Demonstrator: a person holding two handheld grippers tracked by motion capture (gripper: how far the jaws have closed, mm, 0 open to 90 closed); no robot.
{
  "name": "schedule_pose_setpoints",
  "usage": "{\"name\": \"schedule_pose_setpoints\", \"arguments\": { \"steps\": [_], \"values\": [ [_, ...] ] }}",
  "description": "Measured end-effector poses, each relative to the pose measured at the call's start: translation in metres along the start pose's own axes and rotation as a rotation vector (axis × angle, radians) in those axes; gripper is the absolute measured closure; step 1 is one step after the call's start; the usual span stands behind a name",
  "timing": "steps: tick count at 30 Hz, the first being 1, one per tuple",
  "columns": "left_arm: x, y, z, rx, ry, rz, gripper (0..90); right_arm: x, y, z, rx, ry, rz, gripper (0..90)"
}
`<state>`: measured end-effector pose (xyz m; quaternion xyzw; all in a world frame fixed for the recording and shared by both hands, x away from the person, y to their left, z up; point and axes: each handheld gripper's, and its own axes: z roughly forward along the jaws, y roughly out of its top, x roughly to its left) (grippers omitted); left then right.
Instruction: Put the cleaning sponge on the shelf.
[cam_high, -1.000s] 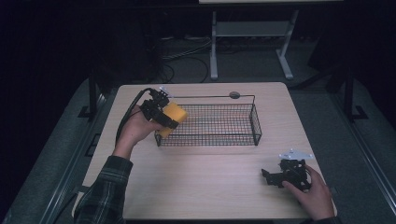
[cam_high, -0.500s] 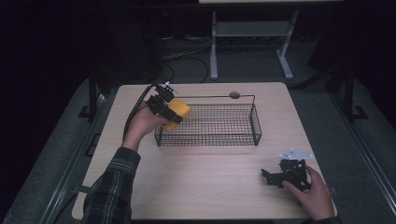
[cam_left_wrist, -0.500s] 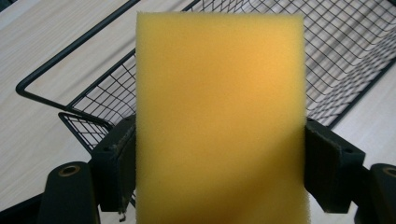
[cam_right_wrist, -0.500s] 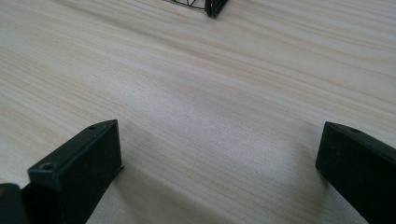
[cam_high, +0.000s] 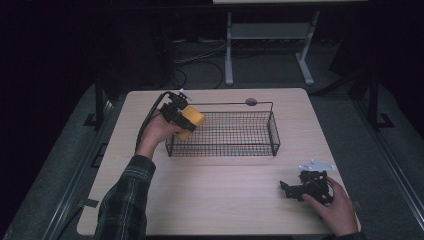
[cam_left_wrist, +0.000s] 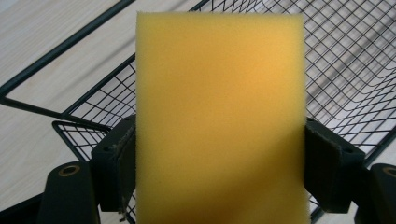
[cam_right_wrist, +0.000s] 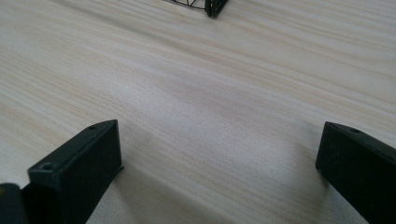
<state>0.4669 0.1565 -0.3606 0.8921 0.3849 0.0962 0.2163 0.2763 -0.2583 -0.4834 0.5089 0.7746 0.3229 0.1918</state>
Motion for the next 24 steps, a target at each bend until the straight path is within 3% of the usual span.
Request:
{"name": "schedule_pose_setpoints", "arguments": {
  "steps": [24],
  "values": [
    [-0.002,-0.005,0.029,0.057,-0.028,0.003,22.6,0.0,0.0,0.0,0.0,0.0,0.001,0.0]
  ]
}}
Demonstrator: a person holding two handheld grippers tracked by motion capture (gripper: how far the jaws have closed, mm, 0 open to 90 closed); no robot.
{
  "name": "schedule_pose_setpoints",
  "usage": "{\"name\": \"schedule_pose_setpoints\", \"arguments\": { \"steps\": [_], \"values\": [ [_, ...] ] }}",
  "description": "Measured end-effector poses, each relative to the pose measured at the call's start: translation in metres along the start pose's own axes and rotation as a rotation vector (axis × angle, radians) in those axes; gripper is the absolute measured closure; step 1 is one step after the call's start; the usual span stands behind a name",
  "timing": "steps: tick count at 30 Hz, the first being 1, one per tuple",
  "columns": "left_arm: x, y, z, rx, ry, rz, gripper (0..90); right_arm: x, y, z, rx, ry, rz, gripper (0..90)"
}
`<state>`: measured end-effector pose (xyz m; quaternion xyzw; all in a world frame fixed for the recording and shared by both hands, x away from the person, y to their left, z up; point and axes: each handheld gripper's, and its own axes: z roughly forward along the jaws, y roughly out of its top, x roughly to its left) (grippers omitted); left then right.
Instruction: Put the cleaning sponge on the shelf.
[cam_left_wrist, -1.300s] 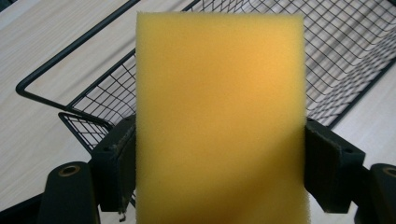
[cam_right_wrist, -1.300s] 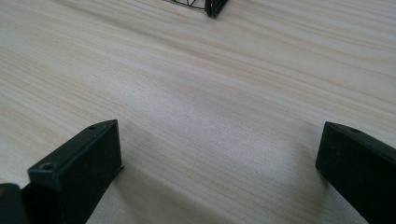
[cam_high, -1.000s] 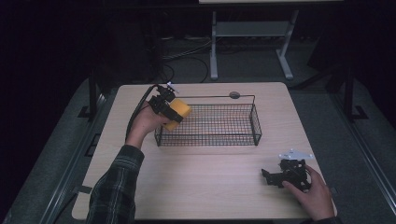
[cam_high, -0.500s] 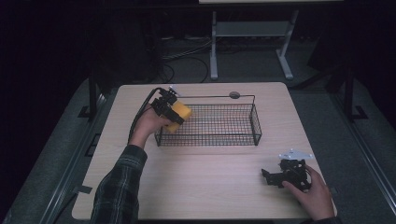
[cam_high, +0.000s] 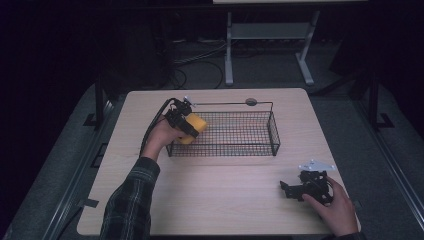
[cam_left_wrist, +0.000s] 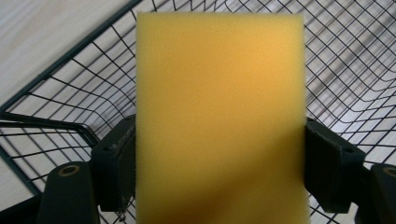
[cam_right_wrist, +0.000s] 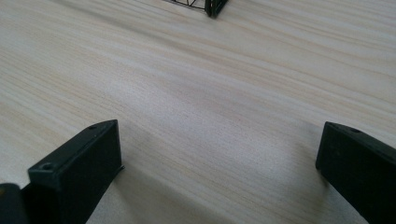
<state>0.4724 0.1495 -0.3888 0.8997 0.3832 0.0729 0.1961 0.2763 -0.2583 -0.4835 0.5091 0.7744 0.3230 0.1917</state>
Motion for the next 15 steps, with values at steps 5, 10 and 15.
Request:
{"name": "schedule_pose_setpoints", "arguments": {
  "steps": [5,10,15],
  "values": [
    [-0.0007,0.0002,0.0018,0.01,-0.007,0.001,22.2,0.0,0.0,0.0,0.0,0.0,0.0,0.0],
    [0.0001,-0.0005,0.0014,0.014,-0.002,0.002,21.8,0.0,0.0,0.0,0.0,0.0,0.0,0.0],
    [0.0,-0.0008,0.0009,0.013,-0.003,0.003,21.4,0.0,0.0,0.0,0.0,0.0,0.0,0.0]
  ]
}}
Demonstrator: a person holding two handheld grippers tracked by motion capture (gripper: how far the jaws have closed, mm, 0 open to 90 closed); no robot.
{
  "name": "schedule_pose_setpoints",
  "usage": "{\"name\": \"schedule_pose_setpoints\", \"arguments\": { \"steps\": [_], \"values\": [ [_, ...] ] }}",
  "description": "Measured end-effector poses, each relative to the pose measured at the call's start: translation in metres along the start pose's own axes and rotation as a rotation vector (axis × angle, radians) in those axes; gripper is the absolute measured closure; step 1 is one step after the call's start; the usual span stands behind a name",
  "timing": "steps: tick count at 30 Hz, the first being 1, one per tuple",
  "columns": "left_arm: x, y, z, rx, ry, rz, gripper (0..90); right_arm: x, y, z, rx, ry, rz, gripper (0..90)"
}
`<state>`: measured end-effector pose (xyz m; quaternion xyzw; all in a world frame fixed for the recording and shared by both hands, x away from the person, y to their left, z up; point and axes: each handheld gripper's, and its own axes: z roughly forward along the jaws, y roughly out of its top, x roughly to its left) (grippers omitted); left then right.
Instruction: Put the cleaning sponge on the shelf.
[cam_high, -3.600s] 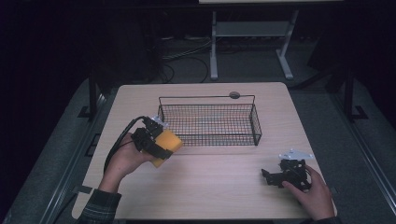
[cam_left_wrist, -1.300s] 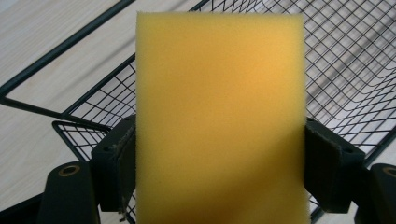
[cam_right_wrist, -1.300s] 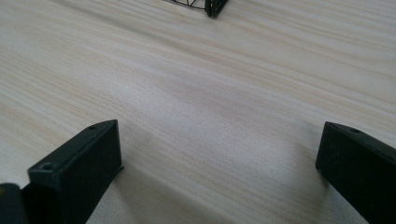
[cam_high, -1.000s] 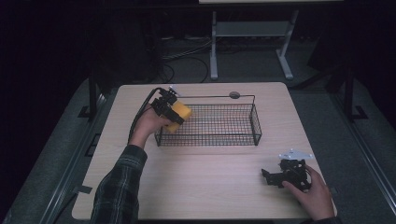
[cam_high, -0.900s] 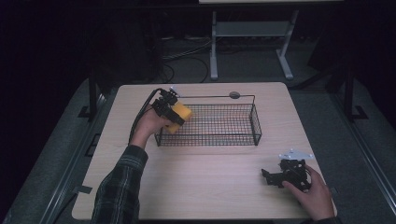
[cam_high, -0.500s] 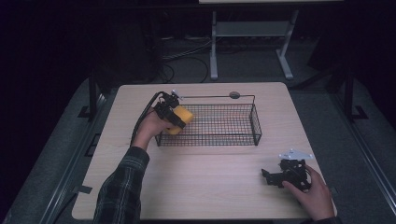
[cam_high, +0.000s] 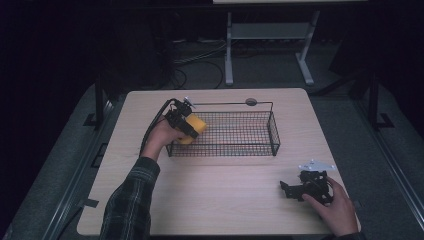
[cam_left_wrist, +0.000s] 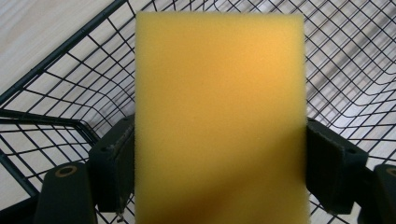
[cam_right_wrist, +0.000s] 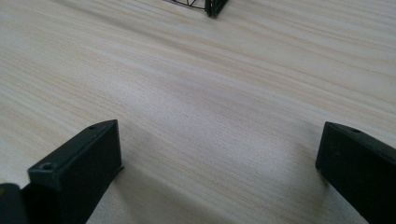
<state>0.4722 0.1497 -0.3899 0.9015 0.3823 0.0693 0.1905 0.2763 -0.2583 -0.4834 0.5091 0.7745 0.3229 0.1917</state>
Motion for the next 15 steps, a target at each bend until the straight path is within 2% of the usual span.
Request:
{"name": "schedule_pose_setpoints", "arguments": {
  "steps": [6,15],
  "values": [
    [-0.0004,0.0002,0.0009,0.002,-0.001,0.001,17.9,0.0,0.0,0.0,0.0,0.0,0.0,0.0],
    [-0.0005,-0.0003,-0.0056,-0.017,0.003,0.001,17.9,0.0,0.0,0.0,0.0,0.0,0.0,0.0]
  ]
}}
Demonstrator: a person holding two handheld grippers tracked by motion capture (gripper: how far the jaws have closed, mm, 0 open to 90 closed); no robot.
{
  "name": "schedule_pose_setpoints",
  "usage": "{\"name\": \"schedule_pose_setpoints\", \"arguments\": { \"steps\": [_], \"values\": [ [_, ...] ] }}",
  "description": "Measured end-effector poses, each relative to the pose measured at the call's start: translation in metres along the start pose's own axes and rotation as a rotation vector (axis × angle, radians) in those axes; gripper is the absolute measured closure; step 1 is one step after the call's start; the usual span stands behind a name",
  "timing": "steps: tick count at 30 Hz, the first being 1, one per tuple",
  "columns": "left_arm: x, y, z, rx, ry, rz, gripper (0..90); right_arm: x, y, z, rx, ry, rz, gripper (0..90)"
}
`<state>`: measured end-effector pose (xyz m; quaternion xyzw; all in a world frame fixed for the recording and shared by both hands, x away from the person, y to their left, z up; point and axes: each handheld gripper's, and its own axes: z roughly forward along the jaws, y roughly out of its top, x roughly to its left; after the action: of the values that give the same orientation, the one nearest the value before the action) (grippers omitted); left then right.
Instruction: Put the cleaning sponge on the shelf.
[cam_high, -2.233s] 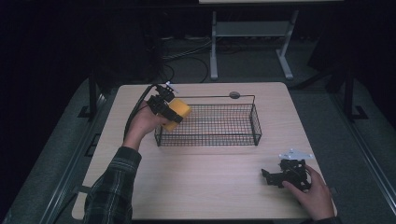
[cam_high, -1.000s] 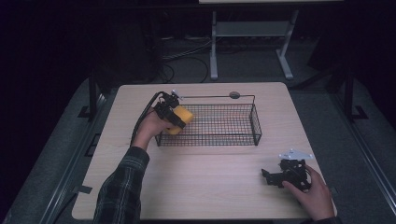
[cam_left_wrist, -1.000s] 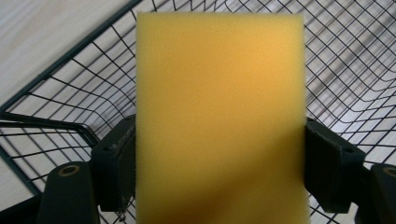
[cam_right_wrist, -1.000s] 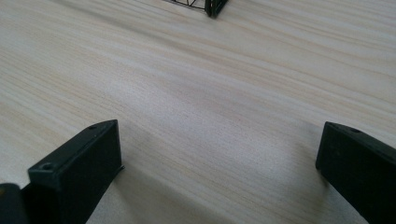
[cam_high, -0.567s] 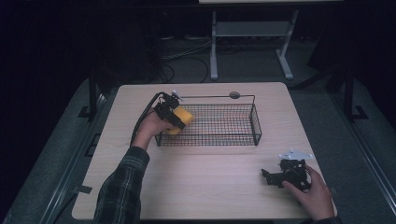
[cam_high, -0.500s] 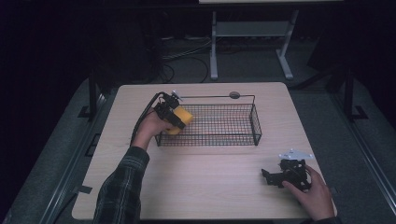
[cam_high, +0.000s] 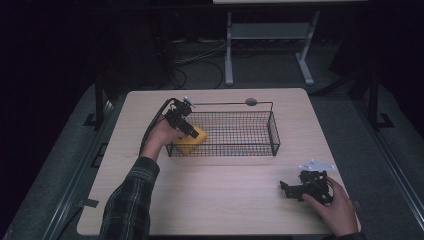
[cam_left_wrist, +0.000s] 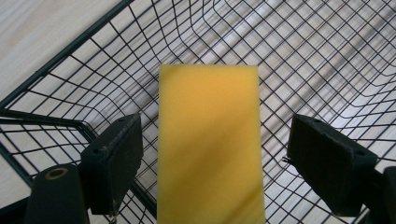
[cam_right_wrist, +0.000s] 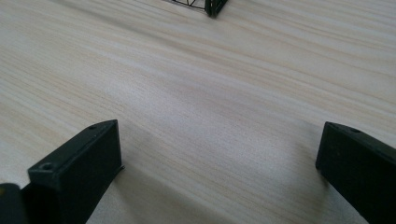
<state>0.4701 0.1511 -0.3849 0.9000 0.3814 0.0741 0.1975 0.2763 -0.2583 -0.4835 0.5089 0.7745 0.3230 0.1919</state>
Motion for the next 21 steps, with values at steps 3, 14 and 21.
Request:
{"name": "schedule_pose_setpoints", "arguments": {
  "steps": [3,14,21],
  "values": [
    [0.0,0.0,-0.005,-0.016,-0.002,-0.002,17.9,0.0,0.0,0.0,0.0,0.0,-0.001,0.0],
    [-0.004,-0.001,-0.018,-0.056,-0.007,0.007,13.4,0.0,0.0,0.0,0.0,0.0,0.0,0.0],
    [-0.005,-0.009,-0.029,-0.091,0.012,0.007,13.1,0.0,0.0,0.0,0.001,0.0,0.0,0.0]
  ]
}}
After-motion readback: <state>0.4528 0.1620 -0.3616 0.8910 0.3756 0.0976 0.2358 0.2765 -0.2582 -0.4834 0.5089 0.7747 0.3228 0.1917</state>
